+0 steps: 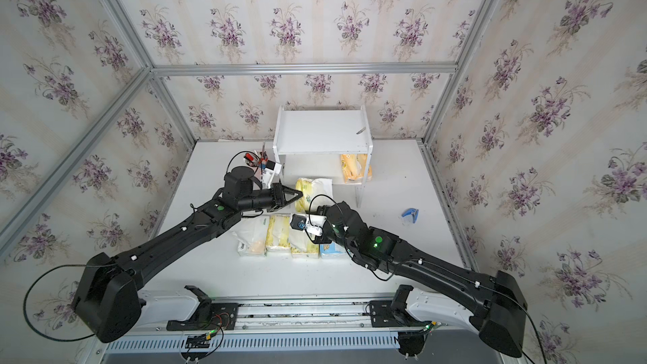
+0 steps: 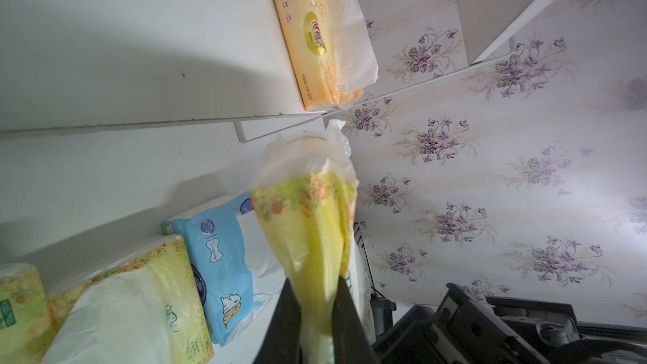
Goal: Remove the tissue boxes from the shelf
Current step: Pick up a box of tissues from the shelf.
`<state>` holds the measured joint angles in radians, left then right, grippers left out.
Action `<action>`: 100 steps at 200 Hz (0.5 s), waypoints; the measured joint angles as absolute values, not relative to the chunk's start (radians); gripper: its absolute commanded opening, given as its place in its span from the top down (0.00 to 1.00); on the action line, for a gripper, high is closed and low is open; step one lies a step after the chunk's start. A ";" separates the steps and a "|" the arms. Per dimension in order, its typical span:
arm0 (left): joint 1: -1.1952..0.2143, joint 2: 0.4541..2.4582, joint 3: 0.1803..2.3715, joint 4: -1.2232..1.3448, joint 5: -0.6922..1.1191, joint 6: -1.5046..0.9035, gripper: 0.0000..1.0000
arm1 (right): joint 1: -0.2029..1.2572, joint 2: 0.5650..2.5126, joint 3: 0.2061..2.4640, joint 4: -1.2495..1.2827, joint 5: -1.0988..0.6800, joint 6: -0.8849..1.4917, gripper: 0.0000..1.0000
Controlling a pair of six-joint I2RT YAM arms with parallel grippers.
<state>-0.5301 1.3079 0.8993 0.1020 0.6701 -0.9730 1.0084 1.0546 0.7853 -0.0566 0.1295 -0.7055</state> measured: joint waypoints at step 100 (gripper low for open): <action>-0.530 1.087 0.830 0.023 0.559 -0.764 1.00 | 0.692 0.824 0.768 0.092 -0.167 -0.389 0.42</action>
<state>-0.5301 1.0870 0.8299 0.0235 0.5587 -0.7635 0.6918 0.8242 0.7681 0.0921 -0.1669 -0.3889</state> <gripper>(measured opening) 0.129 0.585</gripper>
